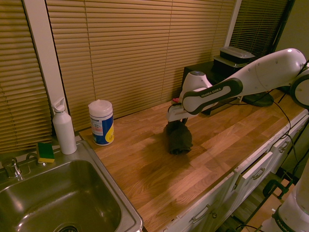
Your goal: Clear the spill
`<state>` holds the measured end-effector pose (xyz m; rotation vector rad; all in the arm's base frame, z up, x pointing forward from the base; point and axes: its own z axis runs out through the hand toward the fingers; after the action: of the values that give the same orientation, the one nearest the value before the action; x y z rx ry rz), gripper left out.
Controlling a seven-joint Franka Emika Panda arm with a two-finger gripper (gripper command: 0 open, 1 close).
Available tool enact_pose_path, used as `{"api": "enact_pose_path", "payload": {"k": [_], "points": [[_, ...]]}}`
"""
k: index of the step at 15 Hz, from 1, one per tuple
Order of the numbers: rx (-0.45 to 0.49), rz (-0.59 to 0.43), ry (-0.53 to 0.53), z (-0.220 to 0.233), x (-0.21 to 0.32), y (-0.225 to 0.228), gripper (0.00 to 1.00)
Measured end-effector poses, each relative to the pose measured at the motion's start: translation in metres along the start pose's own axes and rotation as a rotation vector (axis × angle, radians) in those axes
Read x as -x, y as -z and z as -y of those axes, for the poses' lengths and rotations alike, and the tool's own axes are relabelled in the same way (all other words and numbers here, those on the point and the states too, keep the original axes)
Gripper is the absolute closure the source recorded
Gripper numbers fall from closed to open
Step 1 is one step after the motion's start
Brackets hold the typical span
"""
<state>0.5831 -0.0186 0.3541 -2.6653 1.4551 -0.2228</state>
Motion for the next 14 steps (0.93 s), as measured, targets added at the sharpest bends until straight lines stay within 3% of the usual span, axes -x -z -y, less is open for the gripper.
{"api": "enact_pose_path", "payload": {"k": [3,5,14], "points": [[-0.017,0.007,-0.015,-0.021,-0.024,0.007,1.0],[-0.022,0.012,0.011,-0.012,-0.012,0.009,1.0],[-0.006,0.029,0.193,0.065,0.136,0.002,1.0]]}}
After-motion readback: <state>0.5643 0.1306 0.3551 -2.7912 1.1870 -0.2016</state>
